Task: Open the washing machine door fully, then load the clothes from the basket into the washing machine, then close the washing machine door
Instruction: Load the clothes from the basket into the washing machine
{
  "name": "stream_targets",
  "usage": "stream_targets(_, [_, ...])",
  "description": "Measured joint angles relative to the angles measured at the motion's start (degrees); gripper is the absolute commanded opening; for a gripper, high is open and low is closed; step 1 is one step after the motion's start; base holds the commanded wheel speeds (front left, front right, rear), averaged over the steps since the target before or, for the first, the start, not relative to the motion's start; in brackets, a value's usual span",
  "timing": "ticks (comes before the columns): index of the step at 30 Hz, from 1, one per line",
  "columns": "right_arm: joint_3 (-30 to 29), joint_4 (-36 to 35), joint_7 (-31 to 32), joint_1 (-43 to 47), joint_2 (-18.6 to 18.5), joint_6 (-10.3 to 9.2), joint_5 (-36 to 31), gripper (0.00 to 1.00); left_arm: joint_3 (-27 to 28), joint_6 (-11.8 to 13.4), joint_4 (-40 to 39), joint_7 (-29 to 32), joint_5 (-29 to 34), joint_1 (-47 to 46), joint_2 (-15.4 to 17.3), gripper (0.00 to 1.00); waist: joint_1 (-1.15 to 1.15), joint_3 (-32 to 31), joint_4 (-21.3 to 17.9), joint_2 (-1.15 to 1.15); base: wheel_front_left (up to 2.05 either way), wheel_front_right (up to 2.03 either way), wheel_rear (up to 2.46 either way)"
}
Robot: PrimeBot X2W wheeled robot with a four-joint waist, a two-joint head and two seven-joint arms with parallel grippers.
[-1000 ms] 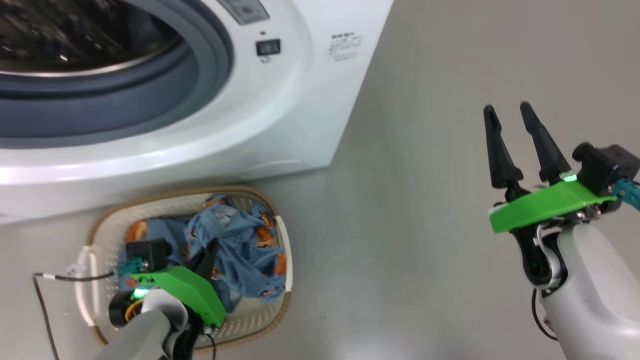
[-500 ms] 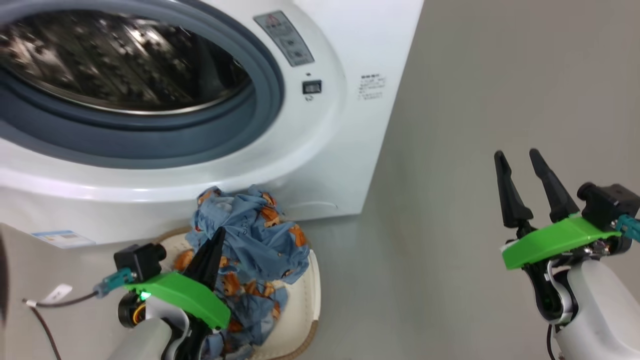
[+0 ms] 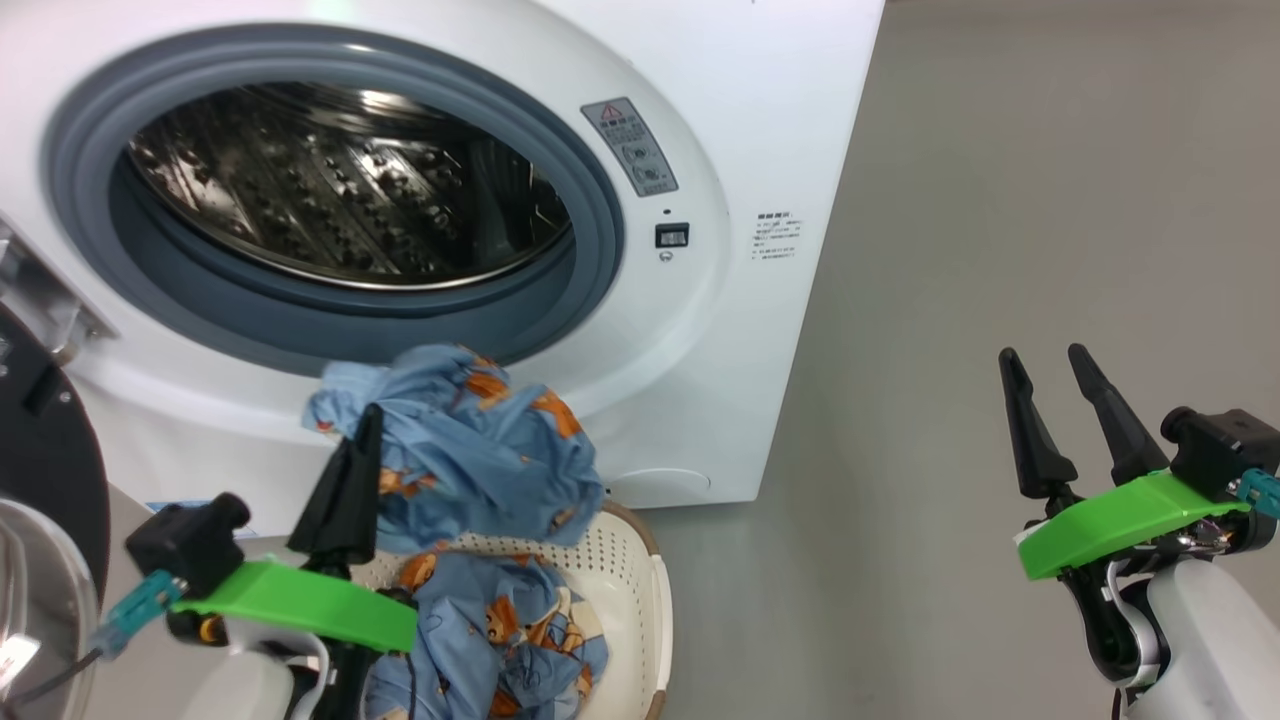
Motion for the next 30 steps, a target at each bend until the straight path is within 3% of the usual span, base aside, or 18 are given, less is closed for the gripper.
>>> stream_targets(11, [0.0, -1.7, 0.0, 1.1, -0.1, 0.0, 0.0, 1.0, 3.5, 5.2, -8.0, -0.1, 10.2, 4.9, 1.1, 0.0, 0.0, -1.1, 0.3, 0.0, 0.0, 0.0, 0.0])
stream_targets(30, [0.5, -1.9, 0.0, 1.1, -0.3, 0.0, 0.0, 1.0, 5.9, 5.9, -8.0, -0.2, 10.8, 5.1, 0.6, 0.0, 0.01, -0.5, -1.4, 0.0, 0.0, 0.0, 0.0])
